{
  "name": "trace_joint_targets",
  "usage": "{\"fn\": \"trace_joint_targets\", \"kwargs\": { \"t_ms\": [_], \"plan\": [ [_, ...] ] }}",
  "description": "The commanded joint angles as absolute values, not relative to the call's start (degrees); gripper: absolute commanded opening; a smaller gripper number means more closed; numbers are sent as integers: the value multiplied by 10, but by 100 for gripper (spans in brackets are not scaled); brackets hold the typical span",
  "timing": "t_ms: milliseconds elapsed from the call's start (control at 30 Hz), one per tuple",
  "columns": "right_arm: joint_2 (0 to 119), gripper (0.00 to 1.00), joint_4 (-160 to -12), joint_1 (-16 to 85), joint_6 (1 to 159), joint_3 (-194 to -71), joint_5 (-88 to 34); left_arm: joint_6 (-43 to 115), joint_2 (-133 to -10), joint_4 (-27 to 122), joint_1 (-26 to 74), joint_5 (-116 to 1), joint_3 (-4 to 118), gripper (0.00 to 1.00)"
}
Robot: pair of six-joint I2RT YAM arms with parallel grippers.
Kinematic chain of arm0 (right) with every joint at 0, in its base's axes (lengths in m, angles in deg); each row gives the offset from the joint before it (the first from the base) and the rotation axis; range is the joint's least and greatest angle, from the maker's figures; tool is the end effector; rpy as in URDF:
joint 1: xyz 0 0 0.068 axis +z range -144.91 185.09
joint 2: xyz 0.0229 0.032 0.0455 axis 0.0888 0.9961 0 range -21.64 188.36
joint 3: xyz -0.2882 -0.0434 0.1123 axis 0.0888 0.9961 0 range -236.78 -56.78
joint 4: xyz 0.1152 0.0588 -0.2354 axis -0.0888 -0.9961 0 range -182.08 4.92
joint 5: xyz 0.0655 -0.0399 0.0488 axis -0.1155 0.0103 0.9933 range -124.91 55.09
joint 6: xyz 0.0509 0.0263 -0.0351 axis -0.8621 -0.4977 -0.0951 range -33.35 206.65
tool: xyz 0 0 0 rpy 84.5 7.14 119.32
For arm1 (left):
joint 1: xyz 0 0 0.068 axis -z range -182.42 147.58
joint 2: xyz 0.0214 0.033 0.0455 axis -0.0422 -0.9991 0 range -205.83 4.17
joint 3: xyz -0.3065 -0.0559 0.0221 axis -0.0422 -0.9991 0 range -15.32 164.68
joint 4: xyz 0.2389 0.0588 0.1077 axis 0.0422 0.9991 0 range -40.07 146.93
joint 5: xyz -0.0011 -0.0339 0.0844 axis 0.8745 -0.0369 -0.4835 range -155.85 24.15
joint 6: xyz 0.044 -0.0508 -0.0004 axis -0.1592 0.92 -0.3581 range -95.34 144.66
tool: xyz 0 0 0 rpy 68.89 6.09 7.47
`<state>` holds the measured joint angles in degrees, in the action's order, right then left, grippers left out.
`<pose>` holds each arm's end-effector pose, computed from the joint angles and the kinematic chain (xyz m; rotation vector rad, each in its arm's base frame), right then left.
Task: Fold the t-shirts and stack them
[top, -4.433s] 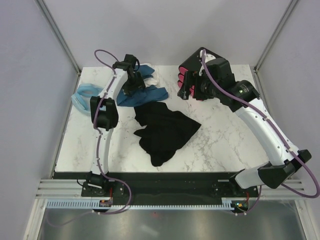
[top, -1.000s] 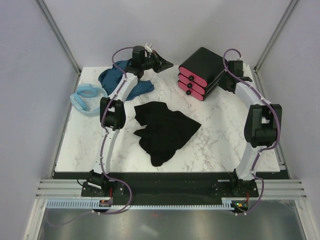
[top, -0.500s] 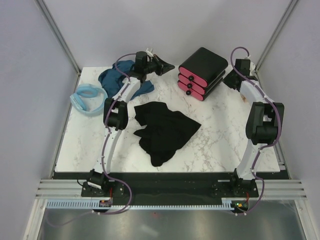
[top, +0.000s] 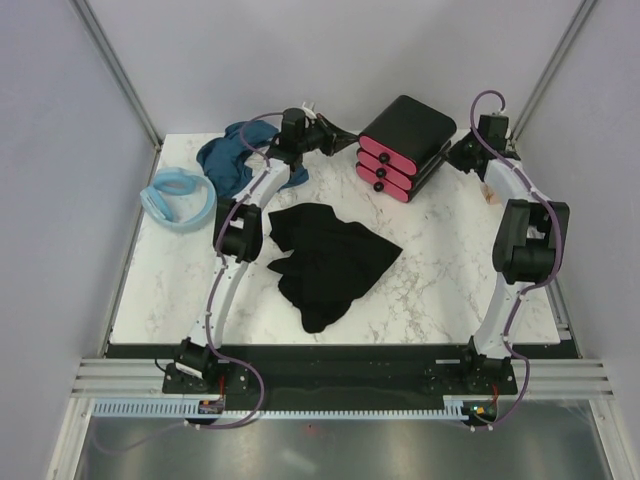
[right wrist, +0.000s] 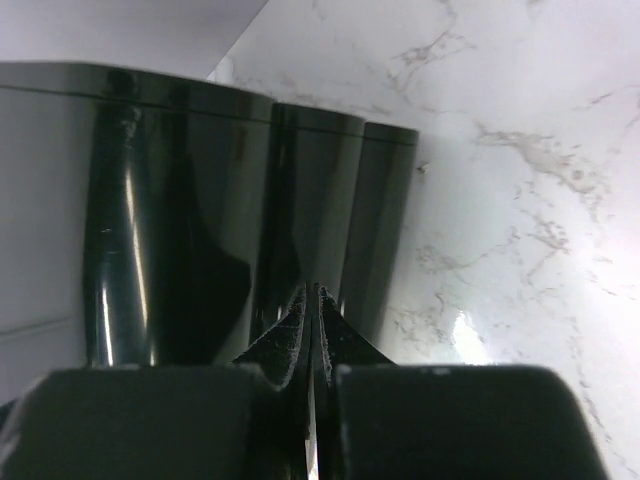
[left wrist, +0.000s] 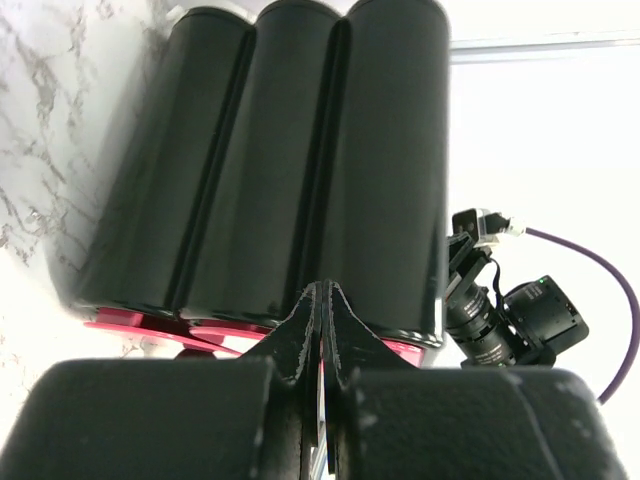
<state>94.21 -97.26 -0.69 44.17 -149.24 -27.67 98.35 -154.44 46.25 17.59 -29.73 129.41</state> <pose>0.5100 -0.0449 0.2686 0.8452 2.0641 0.4948 0.6270 -0.2619 0.2015 -0.4148 2.0230 -1.6596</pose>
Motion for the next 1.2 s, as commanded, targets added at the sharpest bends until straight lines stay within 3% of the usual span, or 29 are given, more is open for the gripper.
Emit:
{"fn": "trace_joint_targets", "kwargs": {
  "t_ms": [0,567,1167],
  "plan": [
    [969,0,-951,11,435,-1524,-231,997,-1551,439,190,-280,1319,2],
    [1059,0,-992,84,464,-1615,-179,946,-1527,485,215,-216,1301,2],
    [982,0,-1027,138,486,-1508,-187,873,-1477,567,251,-142,1238,2]
  ]
}}
